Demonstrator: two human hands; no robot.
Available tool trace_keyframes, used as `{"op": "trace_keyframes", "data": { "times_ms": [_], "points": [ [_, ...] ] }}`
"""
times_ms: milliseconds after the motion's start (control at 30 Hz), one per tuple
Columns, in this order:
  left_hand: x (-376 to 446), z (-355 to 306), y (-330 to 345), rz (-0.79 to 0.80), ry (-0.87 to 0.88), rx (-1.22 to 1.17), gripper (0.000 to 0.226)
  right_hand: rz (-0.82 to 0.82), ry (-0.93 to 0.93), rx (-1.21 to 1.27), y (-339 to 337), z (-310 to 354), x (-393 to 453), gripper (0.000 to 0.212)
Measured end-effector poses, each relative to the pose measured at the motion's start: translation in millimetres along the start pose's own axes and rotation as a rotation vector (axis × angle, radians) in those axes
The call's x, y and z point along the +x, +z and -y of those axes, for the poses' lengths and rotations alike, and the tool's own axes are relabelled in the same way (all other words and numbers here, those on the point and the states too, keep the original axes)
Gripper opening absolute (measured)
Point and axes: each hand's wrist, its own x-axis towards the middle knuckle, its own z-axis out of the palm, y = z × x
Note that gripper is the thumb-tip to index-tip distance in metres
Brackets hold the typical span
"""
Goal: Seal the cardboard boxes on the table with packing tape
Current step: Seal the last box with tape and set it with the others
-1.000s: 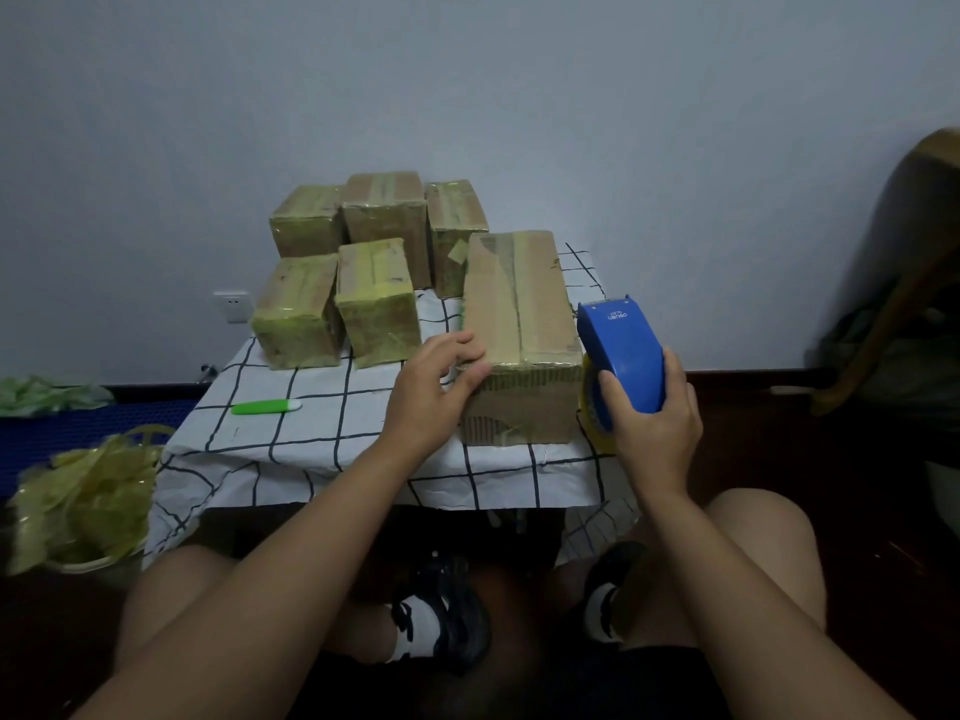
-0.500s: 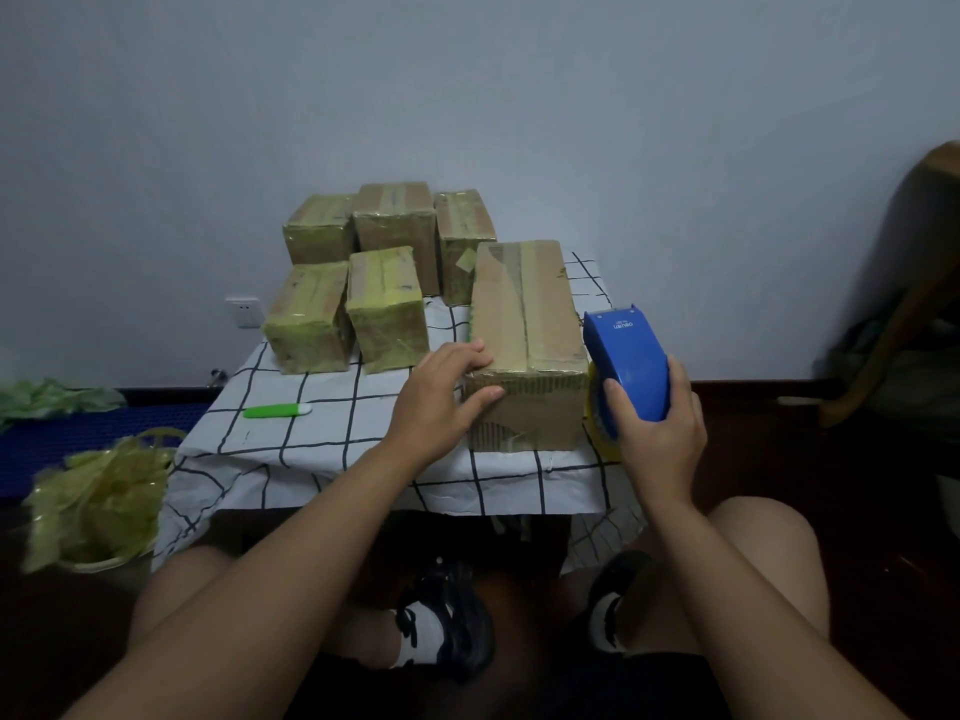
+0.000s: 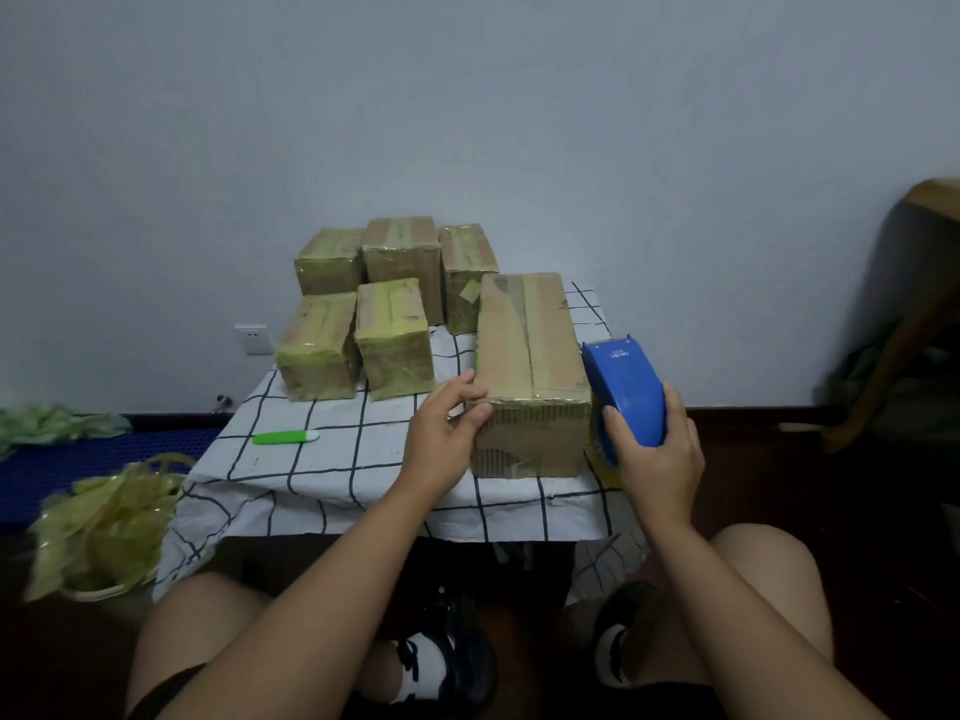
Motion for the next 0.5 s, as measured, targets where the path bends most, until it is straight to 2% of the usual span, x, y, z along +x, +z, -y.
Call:
{"op": "trace_keyframes", "data": {
  "times_ms": [100, 200, 300, 367, 433, 500],
  "points": [
    [0, 3, -6, 0.066, 0.029, 0.028, 0.017, 0.001, 0.01, 0.003, -1, 1, -1, 0.067],
    [2, 6, -7, 0.033, 0.056, 0.072, 0.015, -0.008, 0.002, 0.006, -1, 2, -2, 0.066],
    [-1, 3, -1, 0.01, 0.026, 0.018, 0.021, -0.006, 0.002, -0.004, 0, 2, -1, 0.065],
    [-10, 3, 6, -0.081, -0.039, -0.037, 0.024, -0.001, 0.005, -0.008, 0, 1, -1, 0.066],
    [-20, 0, 12, -0.243, -0.113, -0.093, 0.031, 0.002, 0.001, -0.007, 0, 0, -1, 0.068],
    [-30, -3, 19, -0.328, -0.126, -0.105, 0.036, 0.002, 0.003, -0.003, 0, -1, -1, 0.068]
  ]
}}
